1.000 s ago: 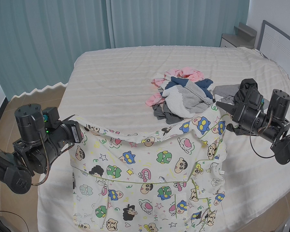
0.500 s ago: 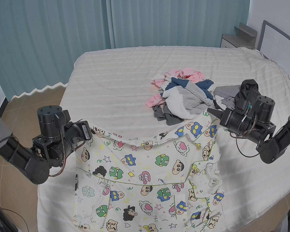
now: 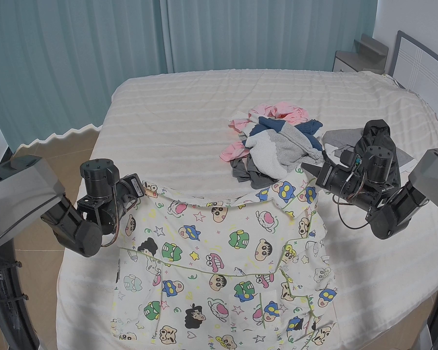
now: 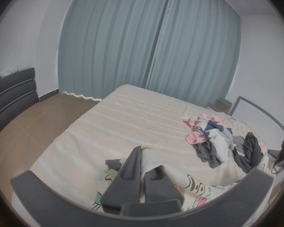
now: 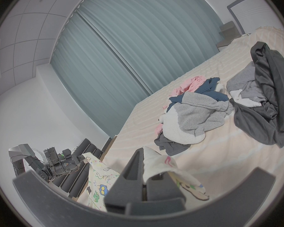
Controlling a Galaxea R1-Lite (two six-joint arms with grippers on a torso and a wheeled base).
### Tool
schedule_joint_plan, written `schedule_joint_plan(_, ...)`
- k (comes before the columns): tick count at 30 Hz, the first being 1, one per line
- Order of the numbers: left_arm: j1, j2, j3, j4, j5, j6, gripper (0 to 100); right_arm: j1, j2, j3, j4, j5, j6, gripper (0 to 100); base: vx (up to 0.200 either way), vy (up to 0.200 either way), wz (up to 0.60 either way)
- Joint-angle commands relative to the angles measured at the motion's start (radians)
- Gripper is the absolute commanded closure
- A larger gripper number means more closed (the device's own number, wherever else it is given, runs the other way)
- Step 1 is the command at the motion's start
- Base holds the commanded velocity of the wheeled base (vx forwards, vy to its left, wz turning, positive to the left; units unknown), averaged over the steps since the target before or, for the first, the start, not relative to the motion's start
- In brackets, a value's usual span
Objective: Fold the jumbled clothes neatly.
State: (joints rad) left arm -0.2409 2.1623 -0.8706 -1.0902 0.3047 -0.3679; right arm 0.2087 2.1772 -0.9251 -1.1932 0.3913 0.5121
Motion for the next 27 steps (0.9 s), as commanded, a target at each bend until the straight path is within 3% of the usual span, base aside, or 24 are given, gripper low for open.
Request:
schedule_joint_plan(1,0.028,0.148,-0.093,-0.013,0.004,-0.034,100,-0.003,0.099,-0.070,0.003,0.001,0.000,100,0.000,0.000,0.00)
schedule_joint_plan(2,0.028,0.148,-0.093,-0.013,0.004,-0.034,100,-0.003,0.099,-0.070,0.003,0.001,0.000,0,0.000,0.000,0.00)
schedule_joint_plan(4,0.038,0.177,-0.130,-0.017,0.005,-0.052,100,-0.011,0.125,-0.103,0.007,0.003,0.002,0,0.000,0.000,0.00)
schedule_joint_plan(5,0.043,0.186,-0.146,-0.025,0.005,-0.071,0,-0.011,0.139,-0.120,0.004,0.003,0.005,0,0.000,0.000,0.00)
schedule_joint_plan(11,0.075,0.203,-0.192,-0.056,0.057,-0.106,0,-0.035,0.148,-0.146,0.009,-0.020,0.129,0,0.000,0.000,0.00)
schedule_joint_plan(14,0.100,0.203,-0.199,-0.076,0.060,-0.105,0,-0.054,0.136,-0.146,0.014,-0.063,0.187,0,0.000,0.000,0.00)
schedule_joint_plan(18,0.123,0.203,-0.200,-0.086,0.063,-0.103,0,-0.078,0.133,-0.146,0.018,-0.069,0.272,0,0.000,0.000,0.00)
schedule_joint_plan(21,0.147,0.203,-0.194,-0.086,0.067,-0.106,0,-0.095,0.108,-0.167,0.034,-0.069,0.437,0,0.000,0.000,0.00)
schedule_joint_plan(23,0.153,0.200,-0.174,-0.086,0.068,-0.108,0,-0.088,0.075,-0.178,0.103,-0.063,0.557,0,0.000,0.000,0.00)
schedule_joint_plan(27,0.152,0.189,-0.093,-0.086,0.059,-0.109,0,-0.078,0.044,-0.261,0.274,-0.068,0.598,0,0.000,0.000,0.00)
